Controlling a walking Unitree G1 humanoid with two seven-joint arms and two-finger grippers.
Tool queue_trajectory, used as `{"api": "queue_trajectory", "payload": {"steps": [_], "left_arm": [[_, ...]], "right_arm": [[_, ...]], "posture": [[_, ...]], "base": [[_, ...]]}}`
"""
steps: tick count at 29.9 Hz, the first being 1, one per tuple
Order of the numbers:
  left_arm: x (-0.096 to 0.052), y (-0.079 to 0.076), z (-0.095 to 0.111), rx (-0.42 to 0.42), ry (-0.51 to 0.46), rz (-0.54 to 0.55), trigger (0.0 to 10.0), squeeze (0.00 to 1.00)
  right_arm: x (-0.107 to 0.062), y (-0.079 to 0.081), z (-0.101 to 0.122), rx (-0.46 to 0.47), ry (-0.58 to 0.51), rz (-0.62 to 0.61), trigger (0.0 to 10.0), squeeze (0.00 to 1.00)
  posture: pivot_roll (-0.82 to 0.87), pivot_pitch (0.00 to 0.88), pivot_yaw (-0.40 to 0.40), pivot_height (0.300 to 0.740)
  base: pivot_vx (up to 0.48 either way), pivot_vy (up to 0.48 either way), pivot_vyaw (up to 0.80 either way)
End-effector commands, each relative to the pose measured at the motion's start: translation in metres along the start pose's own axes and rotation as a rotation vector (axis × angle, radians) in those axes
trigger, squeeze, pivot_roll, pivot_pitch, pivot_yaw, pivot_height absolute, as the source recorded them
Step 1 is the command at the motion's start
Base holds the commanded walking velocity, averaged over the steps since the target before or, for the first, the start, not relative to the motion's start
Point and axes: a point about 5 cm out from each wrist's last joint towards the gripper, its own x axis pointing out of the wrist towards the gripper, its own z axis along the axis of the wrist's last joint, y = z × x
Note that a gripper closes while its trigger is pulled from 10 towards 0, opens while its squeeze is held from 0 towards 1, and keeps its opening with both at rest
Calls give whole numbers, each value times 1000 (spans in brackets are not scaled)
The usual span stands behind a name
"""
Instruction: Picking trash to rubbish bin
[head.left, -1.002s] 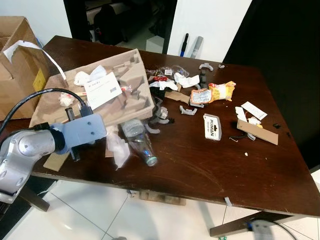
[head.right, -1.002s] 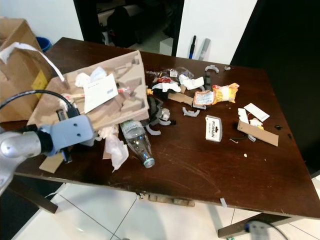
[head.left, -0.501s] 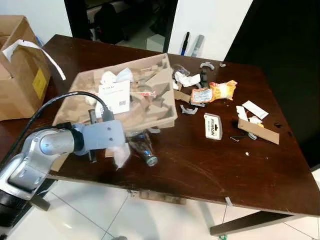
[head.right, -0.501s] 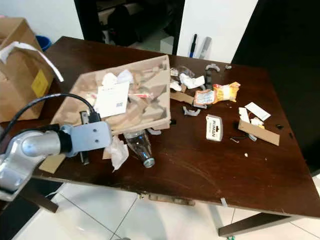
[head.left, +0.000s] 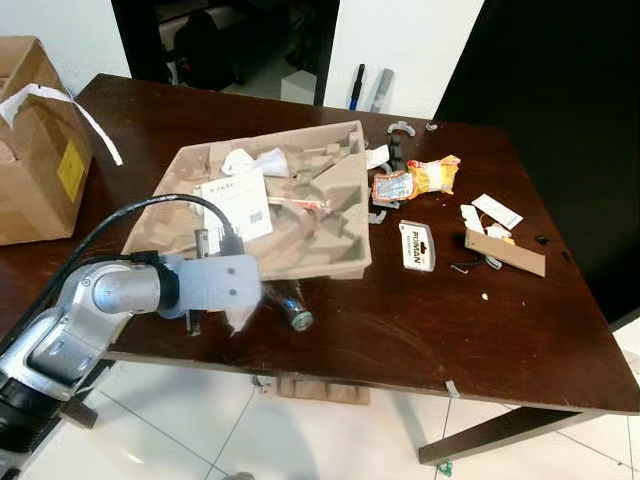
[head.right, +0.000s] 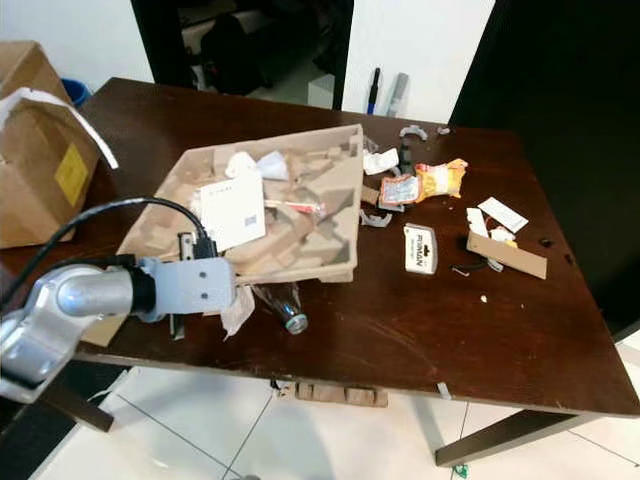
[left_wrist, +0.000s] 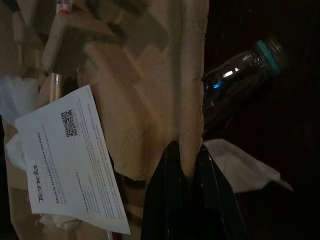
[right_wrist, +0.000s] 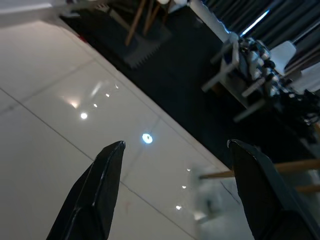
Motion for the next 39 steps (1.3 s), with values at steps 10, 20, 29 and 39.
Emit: {"api": "queue_trajectory", "payload": {"steps": [10,20,29,39], "left_arm": [[5,-3,8,49,-22,-46,0,0],[1,-6,5,73,-7,-119,0,0],[-7,-5,3,101,18,-172,0,0],[-15,1,-6,110,53,-186,0,0]], "right_arm": [[-69,73,136,364,-458,652,10000,0],[-230,113,196,323,-966,1903,10000,0],[-290,67,202,108,-1232,2626,10000,0],[-351,35,147,-659,-1273,3116,10000,1000]], "posture": [[191,121,-82,740],[206,133,-78,740],[224,137,-81,740],[219,137,-77,740]], "base": [[0,0,0],[0,0,0],[0,0,0],[0,0,0]]}}
